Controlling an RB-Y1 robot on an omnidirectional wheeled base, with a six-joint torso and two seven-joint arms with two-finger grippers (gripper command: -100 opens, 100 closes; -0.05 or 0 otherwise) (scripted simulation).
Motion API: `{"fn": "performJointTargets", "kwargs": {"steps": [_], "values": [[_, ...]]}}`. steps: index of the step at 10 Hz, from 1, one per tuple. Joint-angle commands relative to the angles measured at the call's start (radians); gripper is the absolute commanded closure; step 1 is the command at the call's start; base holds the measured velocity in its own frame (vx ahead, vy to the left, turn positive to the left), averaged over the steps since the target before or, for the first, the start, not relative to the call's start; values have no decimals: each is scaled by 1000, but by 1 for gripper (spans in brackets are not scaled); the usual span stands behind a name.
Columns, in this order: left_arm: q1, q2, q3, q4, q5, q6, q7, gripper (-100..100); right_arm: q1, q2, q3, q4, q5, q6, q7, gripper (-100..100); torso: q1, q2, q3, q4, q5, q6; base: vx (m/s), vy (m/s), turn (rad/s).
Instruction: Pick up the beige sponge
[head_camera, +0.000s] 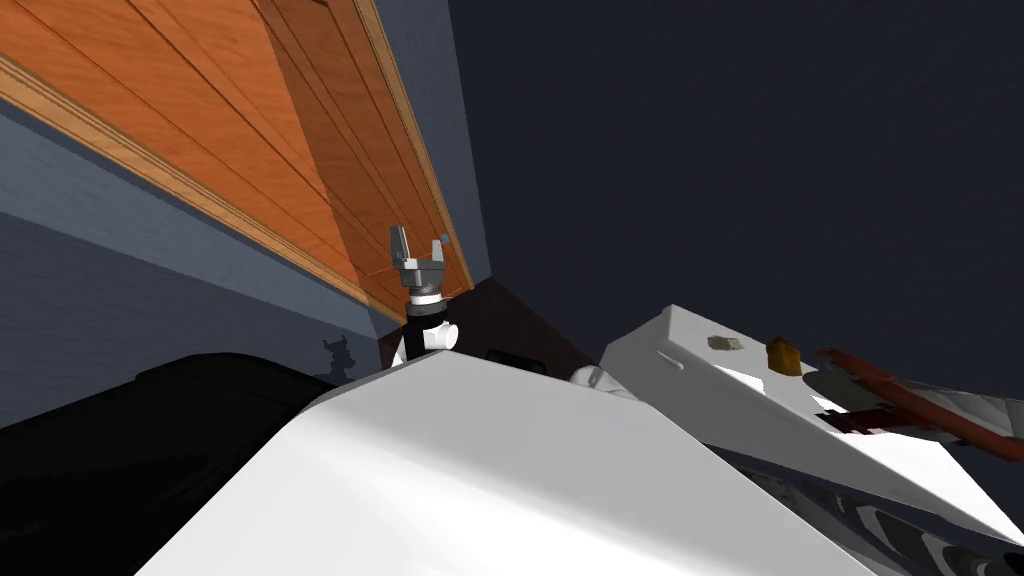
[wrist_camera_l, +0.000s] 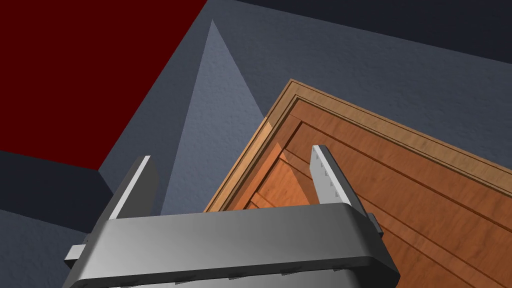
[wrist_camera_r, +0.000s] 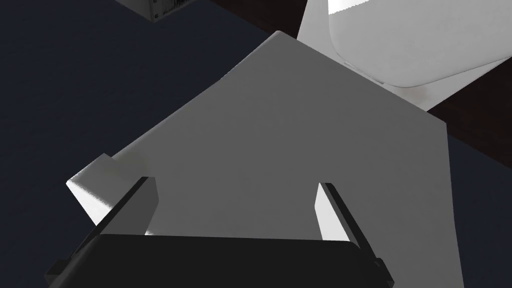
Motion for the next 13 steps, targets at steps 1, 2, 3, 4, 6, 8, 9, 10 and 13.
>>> {"fn": "performJointTargets", "kwargs": {"steps": [1, 2, 3, 4, 6, 8, 9, 10, 13], "values": [[0, 0, 0, 0, 0, 0, 0, 0, -50, -23, 50, 17, 8, -16, -24, -100, 0, 0, 0, 0, 0, 0, -22, -9, 4], [0, 0, 0, 0, 0, 0, 0, 0, -53, -23, 54, 17, 8, -16, -24, -100, 0, -3, -2, -1, 0, 1, 10, -2, -35], [0, 0, 0, 0, 0, 0, 0, 0, -60, -23, 75, 17, 8, -16, -24, -100, 0, -5, -3, -1, 0, 1, 14, 2, -7], [0, 0, 0, 0, 0, 0, 0, 0, -60, -23, 75, 17, 8, -16, -24, -100, 0, -6, -3, -1, 0, 1, 9, 1, 1], [0, 0, 0, 0, 0, 0, 0, 0, -44, -84, 94, 54, -18, -24, 19, -100, 0, -5, -3, -1, 0, -2, -75, -8, 426], [0, 0, 0, 0, 0, 0, 0, 0, -44, -84, 94, 54, -18, -24, 19, -100, 0, 0, 0, 0, 0, 1, -65, -7, 48], [0, 0, 0, 0, 0, 0, 0, 0, -38, -111, 102, 70, -28, -29, 39, -100, 0, -2, -1, 0, 0, 1, -42, 5, 199], [0, 0, 0, 0, 0, 0, 0, 0, -32, -136, 109, 84, -37, -34, 58, -100, 0, -3, -2, -1, 0, -1, -92, 10, 386], [0, 0, 0, 0, 0, 0, 0, 0, -32, -136, 109, 84, -37, -34, 58, -100, 0, -3, -2, -1, 0, 2, -31, -1, 75]]}}
